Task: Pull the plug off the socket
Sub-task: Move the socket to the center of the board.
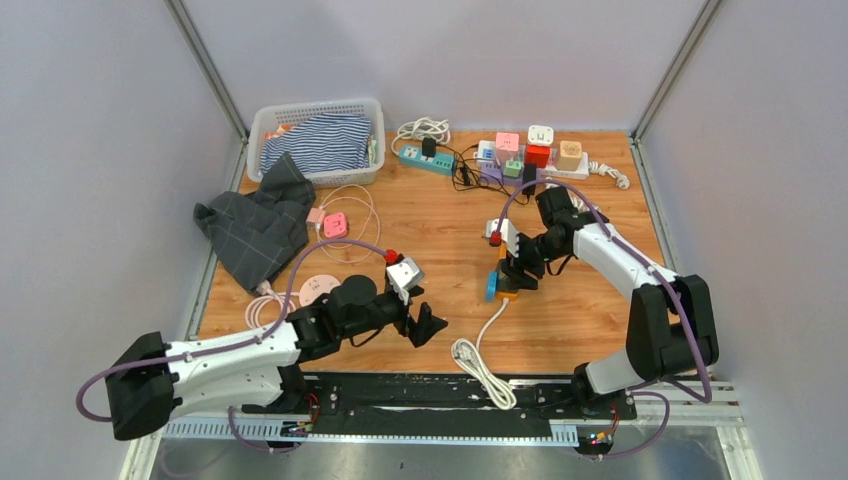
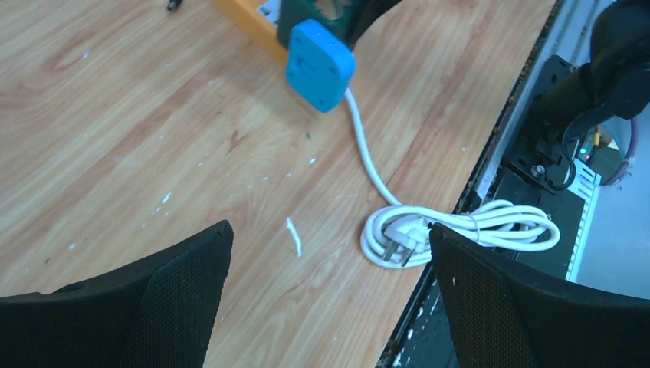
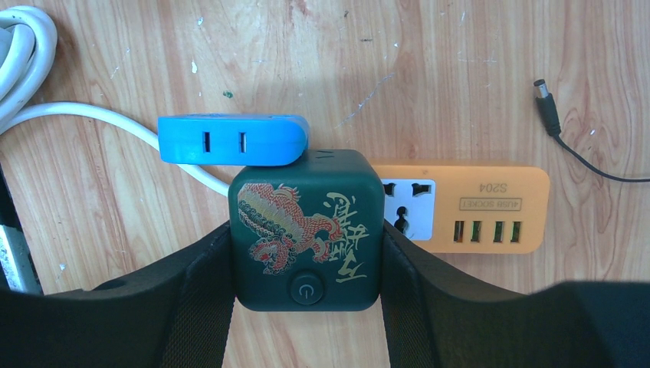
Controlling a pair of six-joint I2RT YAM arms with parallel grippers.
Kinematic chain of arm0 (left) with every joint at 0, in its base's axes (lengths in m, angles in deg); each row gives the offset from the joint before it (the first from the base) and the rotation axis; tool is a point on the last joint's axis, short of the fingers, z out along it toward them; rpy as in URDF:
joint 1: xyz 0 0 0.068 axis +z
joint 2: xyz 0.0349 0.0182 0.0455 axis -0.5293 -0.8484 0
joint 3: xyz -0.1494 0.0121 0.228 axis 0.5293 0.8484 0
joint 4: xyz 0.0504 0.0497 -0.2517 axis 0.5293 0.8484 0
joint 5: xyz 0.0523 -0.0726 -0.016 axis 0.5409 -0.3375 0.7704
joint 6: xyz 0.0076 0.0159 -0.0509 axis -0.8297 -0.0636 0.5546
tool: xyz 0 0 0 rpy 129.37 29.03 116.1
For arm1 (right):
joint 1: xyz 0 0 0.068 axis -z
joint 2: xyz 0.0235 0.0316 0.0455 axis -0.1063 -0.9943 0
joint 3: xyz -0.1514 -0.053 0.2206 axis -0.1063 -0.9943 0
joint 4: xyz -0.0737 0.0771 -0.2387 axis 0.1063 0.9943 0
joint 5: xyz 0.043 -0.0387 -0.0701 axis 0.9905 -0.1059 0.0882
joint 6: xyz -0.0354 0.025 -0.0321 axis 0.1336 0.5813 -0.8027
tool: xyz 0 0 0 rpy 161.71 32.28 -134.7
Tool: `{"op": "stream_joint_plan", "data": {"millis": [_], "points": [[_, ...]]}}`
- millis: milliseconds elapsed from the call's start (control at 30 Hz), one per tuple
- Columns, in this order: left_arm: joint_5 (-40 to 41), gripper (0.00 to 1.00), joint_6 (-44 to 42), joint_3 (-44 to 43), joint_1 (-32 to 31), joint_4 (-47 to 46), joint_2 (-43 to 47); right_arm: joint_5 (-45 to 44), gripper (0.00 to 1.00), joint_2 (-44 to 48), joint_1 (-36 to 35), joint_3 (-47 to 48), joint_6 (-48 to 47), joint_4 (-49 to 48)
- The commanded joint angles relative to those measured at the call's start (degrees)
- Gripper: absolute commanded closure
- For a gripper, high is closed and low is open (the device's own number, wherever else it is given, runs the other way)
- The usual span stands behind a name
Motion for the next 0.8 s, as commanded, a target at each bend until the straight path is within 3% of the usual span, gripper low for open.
{"op": "stream_joint_plan", "data": {"millis": [0,367,667,767], "points": [[6.4,0.01,-4.7,1.9,-3.8,-17.1,-5.2,4.0,0.98,-2.2,-1.1,-0.1,-0.2,6.3],[12.9,0.04,-1.6,-4.9,-6.1,-24.2,-25.0,4.5,0.98,-3.3,-1.1,0.0,0.2,6.9],[16.3,0.03,2.3,-12.7,-9.1,-25.0,-35.7,4.5,0.99,-3.5,-1.0,0.0,0.7,7.0],[19.6,0.01,2.5,-12.4,-10.3,-29.3,-38.4,4.6,0.99,-3.6,-1.0,0.0,0.8,7.1]]}}
